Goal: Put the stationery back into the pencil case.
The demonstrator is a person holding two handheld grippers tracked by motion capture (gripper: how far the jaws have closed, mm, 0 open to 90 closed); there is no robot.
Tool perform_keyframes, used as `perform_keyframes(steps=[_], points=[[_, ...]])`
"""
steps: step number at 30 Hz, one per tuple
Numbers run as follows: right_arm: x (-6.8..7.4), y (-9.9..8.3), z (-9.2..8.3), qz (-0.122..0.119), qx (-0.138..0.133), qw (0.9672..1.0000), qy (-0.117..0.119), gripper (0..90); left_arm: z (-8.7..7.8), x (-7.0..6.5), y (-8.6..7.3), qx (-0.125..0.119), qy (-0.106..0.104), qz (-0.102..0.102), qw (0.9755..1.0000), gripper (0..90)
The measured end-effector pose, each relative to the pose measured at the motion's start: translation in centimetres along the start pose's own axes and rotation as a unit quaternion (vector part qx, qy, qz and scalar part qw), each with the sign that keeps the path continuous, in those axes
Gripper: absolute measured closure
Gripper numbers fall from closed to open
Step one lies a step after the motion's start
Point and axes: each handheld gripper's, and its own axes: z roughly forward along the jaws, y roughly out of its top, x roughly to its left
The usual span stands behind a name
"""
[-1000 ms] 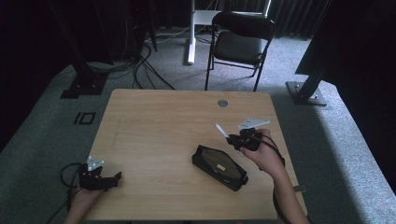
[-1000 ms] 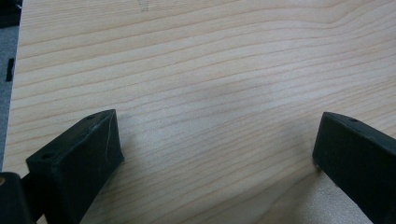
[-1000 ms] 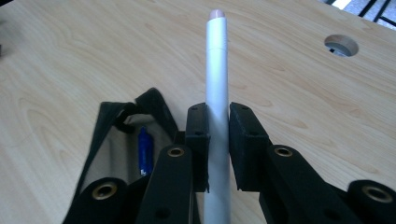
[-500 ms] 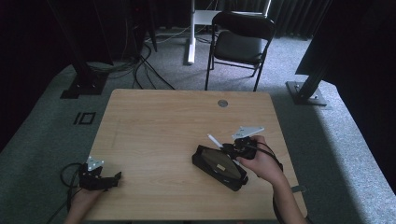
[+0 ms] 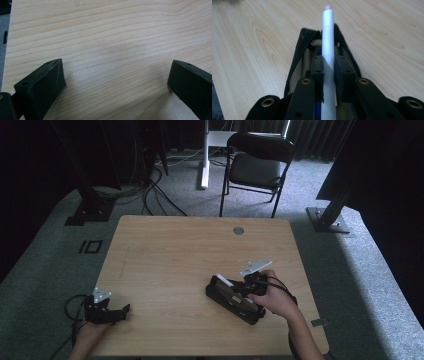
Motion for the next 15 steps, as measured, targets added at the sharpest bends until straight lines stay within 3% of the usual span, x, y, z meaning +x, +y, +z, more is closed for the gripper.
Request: perform_keyframes(steps=[2,15], points=[[0.0,0.0,0.2,-0.001,0.000,1.0000,-0.001,78.6,0.0,0.0,0.0,0.000,0.000,0.000,1.0000,1.4],[0.2,-0.7,2.6,-0.015,0.062,0.9979,0.009,78.6,0.0,0.0,0.0,0.001,0.000,0.001,1.0000,1.4]])
